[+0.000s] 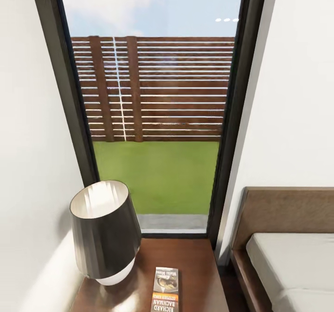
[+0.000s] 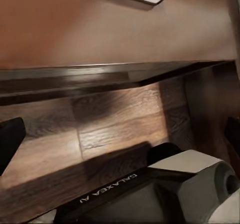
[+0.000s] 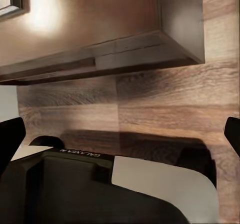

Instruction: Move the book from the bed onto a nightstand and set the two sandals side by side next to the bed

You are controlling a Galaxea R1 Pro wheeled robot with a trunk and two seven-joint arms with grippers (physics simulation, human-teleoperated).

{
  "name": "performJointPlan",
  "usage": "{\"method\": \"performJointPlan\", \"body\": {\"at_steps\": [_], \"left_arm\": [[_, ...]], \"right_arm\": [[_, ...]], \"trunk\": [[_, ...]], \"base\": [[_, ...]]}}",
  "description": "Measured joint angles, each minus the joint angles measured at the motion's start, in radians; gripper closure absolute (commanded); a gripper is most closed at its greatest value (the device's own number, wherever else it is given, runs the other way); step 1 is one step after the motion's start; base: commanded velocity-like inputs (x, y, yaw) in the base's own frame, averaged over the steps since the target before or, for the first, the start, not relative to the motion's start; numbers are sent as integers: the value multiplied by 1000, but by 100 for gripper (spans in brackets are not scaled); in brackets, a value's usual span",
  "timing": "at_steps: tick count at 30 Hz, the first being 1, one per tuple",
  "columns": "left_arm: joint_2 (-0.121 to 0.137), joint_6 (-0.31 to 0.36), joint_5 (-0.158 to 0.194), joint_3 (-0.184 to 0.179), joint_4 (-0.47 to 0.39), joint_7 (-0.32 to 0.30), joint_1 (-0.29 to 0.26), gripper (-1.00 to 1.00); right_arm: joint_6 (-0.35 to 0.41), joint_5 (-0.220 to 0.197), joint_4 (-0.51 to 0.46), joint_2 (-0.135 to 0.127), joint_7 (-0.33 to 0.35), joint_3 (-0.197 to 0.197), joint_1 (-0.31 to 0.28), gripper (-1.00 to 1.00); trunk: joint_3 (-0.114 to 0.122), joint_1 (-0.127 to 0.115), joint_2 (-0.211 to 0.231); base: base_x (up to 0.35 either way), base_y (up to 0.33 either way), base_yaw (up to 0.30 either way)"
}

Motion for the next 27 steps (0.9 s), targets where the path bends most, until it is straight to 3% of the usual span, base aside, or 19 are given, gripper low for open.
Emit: {"method": "performJointPlan", "body": {"at_steps": [2,9,15,19,20,22,27], "left_arm": [[-4,0,1,-1,1,59,14,-100],[-27,-1,2,-1,1,97,49,-100],[-29,-1,1,1,0,106,54,-100],[-29,-1,0,1,-2,143,55,-100],[-30,-1,0,2,-2,179,55,-100],[-30,-2,0,1,-2,228,55,-100],[-29,-2,2,2,-2,295,55,-100]], "right_arm": [[1,0,0,0,-34,0,25,-100],[3,0,1,0,-188,-1,45,-100],[4,0,-1,1,-214,1,48,-100],[5,0,-3,2,-216,2,48,-100],[6,1,-3,3,-216,2,49,-100],[6,1,-3,12,-217,2,49,-100],[7,5,-3,78,-211,5,49,-100]], "trunk": [[6,-8,14],[28,-35,63],[47,-58,105],[60,-73,133],[63,-77,140],[69,-84,154],[82,-100,182]], "base": [[0,0,0],[0,0,0],[0,0,0],[0,0,0],[0,0,0],[0,0,0],[0,0,0]]}}
